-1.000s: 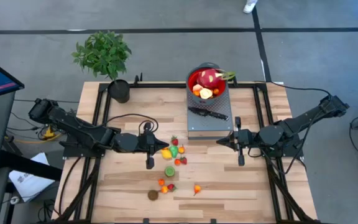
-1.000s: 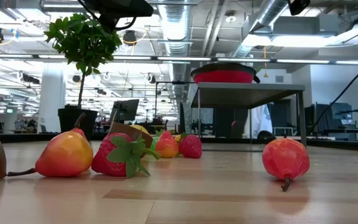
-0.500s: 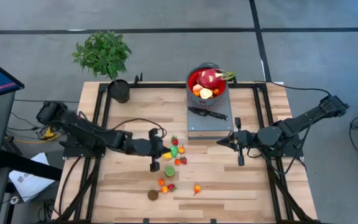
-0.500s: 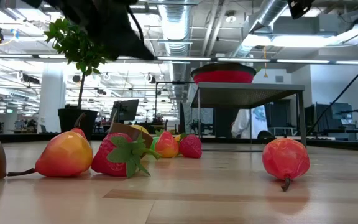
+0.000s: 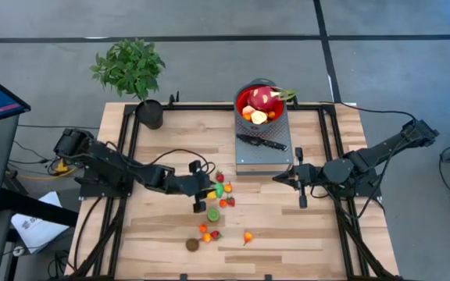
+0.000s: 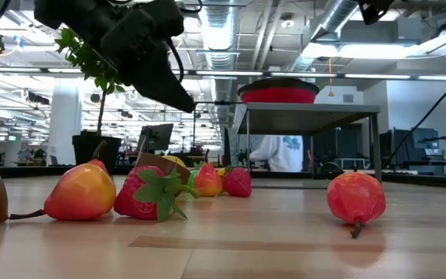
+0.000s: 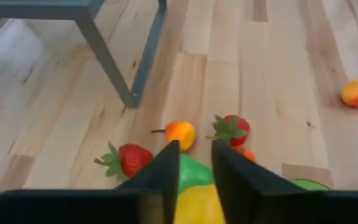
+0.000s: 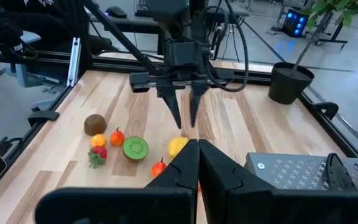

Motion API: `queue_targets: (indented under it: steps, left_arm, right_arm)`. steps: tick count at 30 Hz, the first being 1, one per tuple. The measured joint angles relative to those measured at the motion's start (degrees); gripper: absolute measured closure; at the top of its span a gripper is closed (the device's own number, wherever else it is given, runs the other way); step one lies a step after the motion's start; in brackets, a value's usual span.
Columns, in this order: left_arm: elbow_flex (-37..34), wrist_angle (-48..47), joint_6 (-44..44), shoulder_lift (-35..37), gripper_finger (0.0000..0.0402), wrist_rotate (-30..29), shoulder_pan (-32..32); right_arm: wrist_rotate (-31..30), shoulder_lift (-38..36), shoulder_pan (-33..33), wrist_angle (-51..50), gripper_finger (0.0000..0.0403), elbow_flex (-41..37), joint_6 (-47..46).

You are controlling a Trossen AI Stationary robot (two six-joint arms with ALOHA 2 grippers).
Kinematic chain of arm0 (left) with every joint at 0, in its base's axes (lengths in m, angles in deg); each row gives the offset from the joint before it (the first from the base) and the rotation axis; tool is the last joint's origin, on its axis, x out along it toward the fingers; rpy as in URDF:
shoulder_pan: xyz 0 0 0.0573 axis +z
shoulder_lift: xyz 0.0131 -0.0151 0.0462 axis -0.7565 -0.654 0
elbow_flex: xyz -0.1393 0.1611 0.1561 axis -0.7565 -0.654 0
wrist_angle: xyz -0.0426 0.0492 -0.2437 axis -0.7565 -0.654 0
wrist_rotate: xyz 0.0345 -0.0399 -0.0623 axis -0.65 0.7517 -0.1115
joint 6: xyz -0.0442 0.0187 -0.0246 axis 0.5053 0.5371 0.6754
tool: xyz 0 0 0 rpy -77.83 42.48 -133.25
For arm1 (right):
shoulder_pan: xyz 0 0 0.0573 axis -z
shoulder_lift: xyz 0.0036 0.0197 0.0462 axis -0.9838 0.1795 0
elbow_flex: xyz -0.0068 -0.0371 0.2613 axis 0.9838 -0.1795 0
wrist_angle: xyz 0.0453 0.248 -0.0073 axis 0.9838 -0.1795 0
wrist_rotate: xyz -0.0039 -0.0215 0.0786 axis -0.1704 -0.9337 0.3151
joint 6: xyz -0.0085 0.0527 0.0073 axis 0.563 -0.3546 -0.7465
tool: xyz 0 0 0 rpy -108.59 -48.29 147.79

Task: Pick & Place Fruit
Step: Put the lemon into the red colander on the shelf

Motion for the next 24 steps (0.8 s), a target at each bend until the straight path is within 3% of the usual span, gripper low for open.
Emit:
queue_targets:
  steps: [8, 12, 19, 24]
  left_arm:
    - [0.0, 0.0, 0.4, 0.0, 0.0151, 0.4, 1.7]
    - [0.0, 0.0, 0.5, 0.0, 0.0104, 1.4, 1.6]
    - [-0.8, -0.7, -1.2, 0.0, 0.0107, 6.1, 1.4]
    - [-4.9, -0.7, 3.7, 0.0, 0.0124, 7.4, 1.9]
  right_arm:
    - [-0.1, 0.0, 0.0, 0.0, 0.0403, 0.0, -1.5]
    - [-0.1, 0.0, 0.0, 0.0, 0.0403, 0.0, -1.5]
    - [-0.1, 0.0, 0.0, 0.0, 0.0403, 0.0, -1.5]
    - [-0.1, 0.0, 0.0, 0.0, 0.0403, 0.0, -1.5]
